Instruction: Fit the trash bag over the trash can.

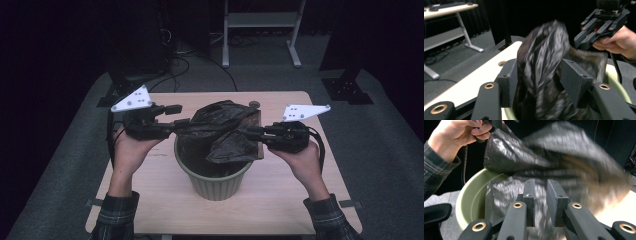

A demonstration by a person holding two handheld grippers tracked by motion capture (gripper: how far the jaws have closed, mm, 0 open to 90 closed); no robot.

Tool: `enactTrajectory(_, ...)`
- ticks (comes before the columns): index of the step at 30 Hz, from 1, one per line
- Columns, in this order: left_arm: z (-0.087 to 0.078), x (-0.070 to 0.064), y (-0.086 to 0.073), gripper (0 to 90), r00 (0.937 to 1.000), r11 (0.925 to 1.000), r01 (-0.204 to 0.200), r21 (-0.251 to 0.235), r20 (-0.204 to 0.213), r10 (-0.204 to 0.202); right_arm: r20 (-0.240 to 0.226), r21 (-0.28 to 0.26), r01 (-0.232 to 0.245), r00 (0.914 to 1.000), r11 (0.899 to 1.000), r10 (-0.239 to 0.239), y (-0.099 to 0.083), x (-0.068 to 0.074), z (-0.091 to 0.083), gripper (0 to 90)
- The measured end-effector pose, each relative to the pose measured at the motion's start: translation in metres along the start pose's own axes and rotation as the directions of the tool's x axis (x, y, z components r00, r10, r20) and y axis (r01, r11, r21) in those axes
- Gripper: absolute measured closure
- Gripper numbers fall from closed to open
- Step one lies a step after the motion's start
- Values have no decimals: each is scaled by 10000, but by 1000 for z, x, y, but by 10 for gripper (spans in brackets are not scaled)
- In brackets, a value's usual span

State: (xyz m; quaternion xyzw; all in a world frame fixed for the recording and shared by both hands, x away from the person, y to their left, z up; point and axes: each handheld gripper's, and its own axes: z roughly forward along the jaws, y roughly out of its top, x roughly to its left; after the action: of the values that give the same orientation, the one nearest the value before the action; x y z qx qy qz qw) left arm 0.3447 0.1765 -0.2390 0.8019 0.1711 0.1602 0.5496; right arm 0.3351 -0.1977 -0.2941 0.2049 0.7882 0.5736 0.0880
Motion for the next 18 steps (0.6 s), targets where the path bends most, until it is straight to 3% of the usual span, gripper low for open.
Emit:
enactTrajectory(4, 30, -4, 20, 449, 9973, 9974, -494, 531, 576, 464, 99, -54, -123, 9999, 9999, 123, 4, -5, 4, 730)
enactTrajectory(9, 69, -3, 40, 437, 9910, 9871, -1013, 1242, 993, 892, 710, -173, -320, 9969, 9993, 332, 3, -15, 9, 667)
enactTrajectory(15, 104, -3, 50, 432, 9842, 9772, -1325, 1659, 1388, 1099, 1153, -197, -543, 9917, 9983, 562, 2, -26, 10, 622)
enactTrajectory(18, 121, -2, 49, 432, 9817, 9700, -1392, 1993, 1563, 1088, 1212, 75, -681, 9904, 9976, 667, 3, -34, 18, 605)
